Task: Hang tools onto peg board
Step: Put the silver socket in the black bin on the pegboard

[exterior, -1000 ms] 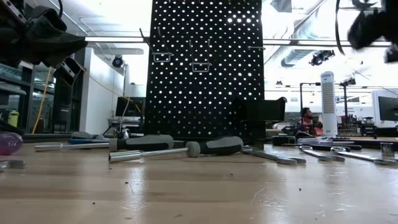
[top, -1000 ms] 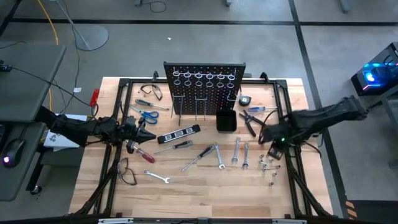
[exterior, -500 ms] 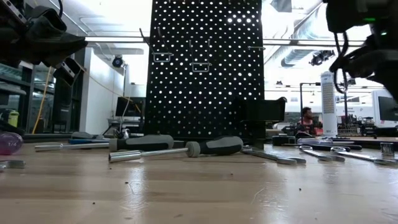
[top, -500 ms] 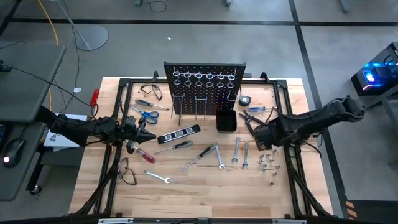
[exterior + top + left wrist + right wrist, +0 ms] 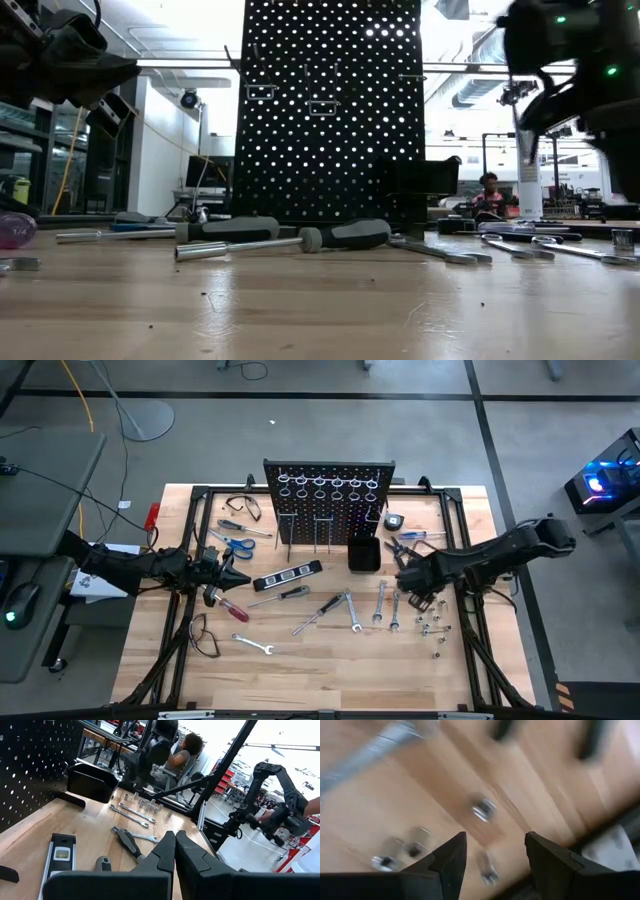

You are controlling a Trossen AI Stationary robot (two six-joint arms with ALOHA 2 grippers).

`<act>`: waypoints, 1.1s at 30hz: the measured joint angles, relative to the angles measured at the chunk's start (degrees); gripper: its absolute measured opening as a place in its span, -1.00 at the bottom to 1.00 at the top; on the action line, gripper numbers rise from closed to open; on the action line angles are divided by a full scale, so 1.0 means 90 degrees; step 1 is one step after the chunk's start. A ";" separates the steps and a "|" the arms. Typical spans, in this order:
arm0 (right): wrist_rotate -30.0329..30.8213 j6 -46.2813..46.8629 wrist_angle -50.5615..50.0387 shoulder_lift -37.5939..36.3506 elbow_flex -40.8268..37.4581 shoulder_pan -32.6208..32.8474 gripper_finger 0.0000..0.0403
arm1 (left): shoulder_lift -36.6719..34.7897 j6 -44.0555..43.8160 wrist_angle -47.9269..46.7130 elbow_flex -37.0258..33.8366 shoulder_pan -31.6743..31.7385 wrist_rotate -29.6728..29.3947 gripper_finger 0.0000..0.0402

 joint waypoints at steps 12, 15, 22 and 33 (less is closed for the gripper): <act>0.0402 -0.0602 0.0440 0.1548 0.0009 -0.0507 -0.05 | 0.0000 0.0000 -0.0002 0.0000 0.0002 0.0000 -1.00; 0.0410 -0.0585 0.0505 0.1726 0.0009 -0.0617 -0.05 | 0.0000 0.0000 0.0000 0.0000 0.0002 0.0002 -1.00; 0.0096 -0.0509 0.0577 0.1720 0.0006 -0.0696 -0.05 | 0.0000 0.0000 -0.0002 0.0000 0.0002 0.0002 -1.00; -0.0293 0.0849 0.0493 0.1433 0.0004 -0.0649 -0.05 | 0.0000 0.0000 -0.0002 0.0000 0.0002 0.0001 -1.00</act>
